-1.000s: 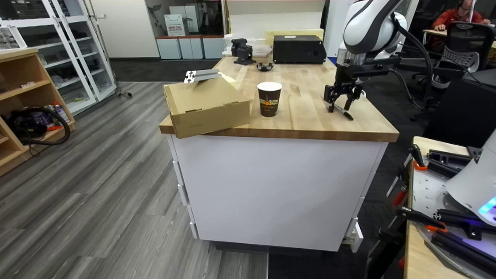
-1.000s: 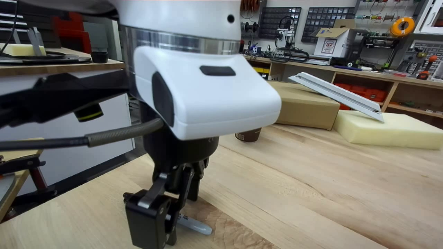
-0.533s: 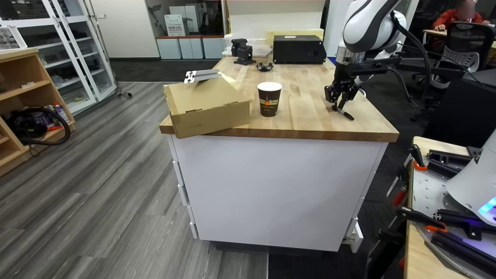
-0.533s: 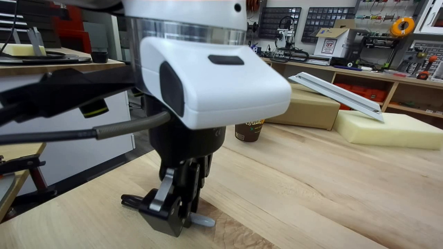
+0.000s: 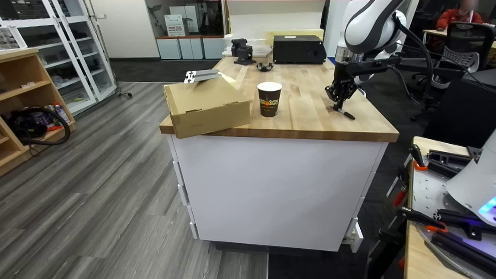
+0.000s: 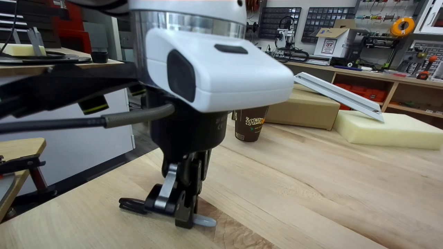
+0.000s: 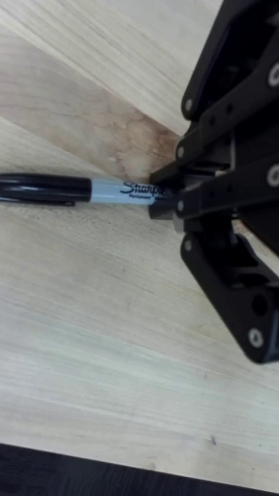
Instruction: Put the pen in the cup
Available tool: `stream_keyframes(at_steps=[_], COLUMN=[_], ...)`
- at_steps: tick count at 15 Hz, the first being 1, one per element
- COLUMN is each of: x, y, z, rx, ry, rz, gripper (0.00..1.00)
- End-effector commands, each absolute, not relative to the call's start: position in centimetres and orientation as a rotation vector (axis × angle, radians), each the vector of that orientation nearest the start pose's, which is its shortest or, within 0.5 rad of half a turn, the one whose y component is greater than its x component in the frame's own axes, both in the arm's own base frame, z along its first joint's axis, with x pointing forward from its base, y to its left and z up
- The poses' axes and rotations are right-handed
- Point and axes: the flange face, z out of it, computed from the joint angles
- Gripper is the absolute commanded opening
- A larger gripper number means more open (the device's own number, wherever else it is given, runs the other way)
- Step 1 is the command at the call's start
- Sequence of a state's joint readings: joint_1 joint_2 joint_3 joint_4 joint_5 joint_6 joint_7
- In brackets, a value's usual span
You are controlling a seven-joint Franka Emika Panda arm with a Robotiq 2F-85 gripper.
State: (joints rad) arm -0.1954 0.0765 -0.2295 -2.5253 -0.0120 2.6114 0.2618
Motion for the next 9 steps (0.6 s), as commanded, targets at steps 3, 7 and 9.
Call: stream_keyframes(at_steps=[3,7,9], x=[42.2,42.0,42.0], y=[-17.4,-15.8,-14.8], z=[26.5,27.8,28.8], rx=[-3.037,-3.061,-3.074], ry=[1.032,0.986,0.975], rz=[0.046,0.146,0.193], gripper=[0.07,0.07,0.07])
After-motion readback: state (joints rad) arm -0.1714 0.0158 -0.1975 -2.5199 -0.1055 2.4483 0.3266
